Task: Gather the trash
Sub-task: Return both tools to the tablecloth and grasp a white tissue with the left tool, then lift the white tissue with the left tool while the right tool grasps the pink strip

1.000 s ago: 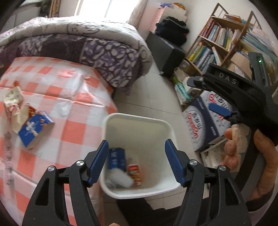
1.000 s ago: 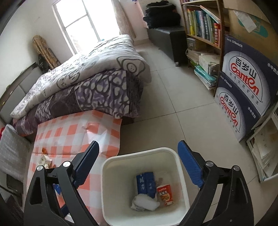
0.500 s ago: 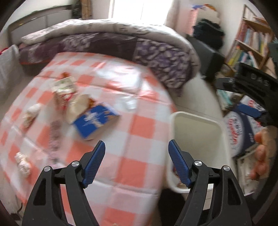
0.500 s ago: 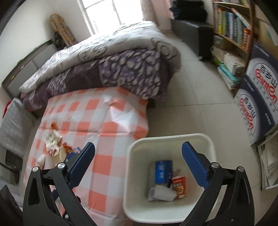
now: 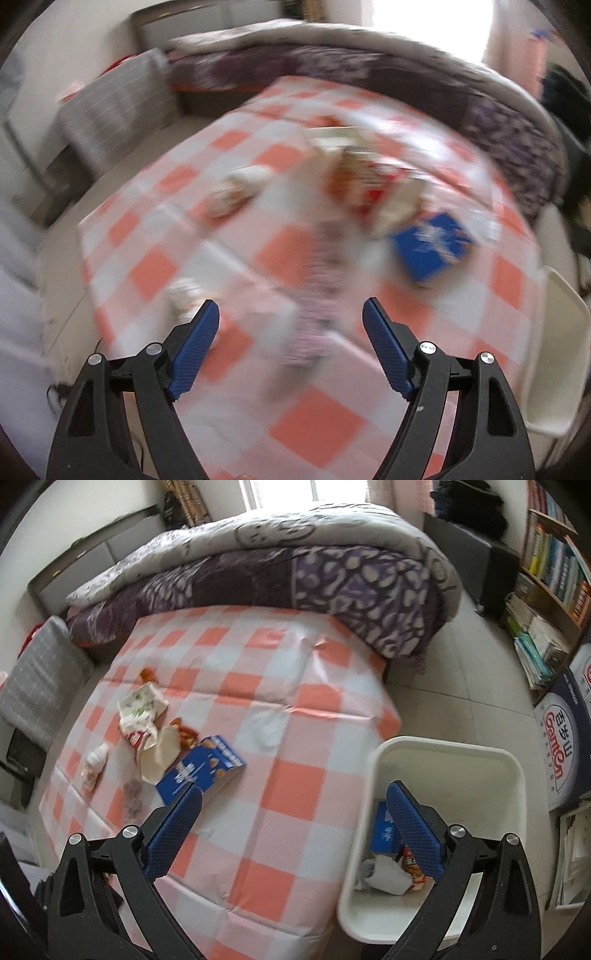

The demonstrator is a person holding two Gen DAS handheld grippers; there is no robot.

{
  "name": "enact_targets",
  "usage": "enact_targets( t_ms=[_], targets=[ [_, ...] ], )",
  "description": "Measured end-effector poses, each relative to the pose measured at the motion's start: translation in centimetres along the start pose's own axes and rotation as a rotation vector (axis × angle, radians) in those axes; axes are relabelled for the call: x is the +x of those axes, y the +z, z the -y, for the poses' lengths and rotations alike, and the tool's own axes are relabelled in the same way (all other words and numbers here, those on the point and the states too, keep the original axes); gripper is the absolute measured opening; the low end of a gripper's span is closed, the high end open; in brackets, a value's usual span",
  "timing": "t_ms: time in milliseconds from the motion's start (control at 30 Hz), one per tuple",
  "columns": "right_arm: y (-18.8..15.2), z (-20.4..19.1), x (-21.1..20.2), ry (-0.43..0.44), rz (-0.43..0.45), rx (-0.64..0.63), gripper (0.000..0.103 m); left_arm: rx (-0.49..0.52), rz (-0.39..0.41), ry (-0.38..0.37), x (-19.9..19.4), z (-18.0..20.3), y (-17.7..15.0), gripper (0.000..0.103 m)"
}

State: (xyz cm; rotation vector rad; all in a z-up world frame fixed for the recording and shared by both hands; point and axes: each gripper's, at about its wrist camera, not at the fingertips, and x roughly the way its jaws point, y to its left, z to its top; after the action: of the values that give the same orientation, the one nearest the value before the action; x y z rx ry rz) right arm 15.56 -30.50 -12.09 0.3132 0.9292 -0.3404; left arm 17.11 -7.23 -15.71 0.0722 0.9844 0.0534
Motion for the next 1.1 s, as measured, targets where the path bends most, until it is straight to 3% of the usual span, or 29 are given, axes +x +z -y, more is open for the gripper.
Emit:
enact_targets(
  t_ms=[133,300,367,467,500,533,667,833,1100],
  targets=[
    [-0.6,-2.3,1.1,0.015,-0.026,-0.031,0.096,-0.091,-0.046,0.066,2.1,-3.2,0.2,0.078],
    [-1.4,-5.5,2.4,0.042,-0.061,-0.086,0.096,-0.157,-0.098,0.083,4.3,-5.9,0.1,0.077],
    [-1.7,-6.8,3.0,0.056,-0.077,-0.106,0.096,-0.183,-0.12,0.049,4.9,-6.9,0.2,0.071],
    [-2.4,-8.5,4.1,0.075,-0.117,-0.131,0.096,-0.196,-0.175,0.019,6.1,-7.7,0.0,0.055],
    [-2.7,-9.1,4.6,0.084,-0.135,-0.137,0.096,-0.199,-0.196,0.006,6.6,-7.9,-0.1,0.043],
    [-3.0,-9.7,5.1,0.094,-0.155,-0.142,0.096,-0.206,-0.215,-0.012,6.9,-8.2,-0.2,0.042],
    [-4.3,-12.1,6.4,0.119,-0.202,-0.173,0.096,-0.207,-0.174,-0.021,6.0,-8.9,0.2,0.039],
    [-5.7,-14.8,7.5,0.122,-0.217,-0.236,0.096,-0.279,-0.115,-0.052,3.9,-11.0,1.6,0.039],
    [-7.4,-18.9,9.4,0.116,-0.219,-0.317,0.091,-0.314,-0.039,-0.042,2.2,-13.3,3.2,0.039]
  ],
)
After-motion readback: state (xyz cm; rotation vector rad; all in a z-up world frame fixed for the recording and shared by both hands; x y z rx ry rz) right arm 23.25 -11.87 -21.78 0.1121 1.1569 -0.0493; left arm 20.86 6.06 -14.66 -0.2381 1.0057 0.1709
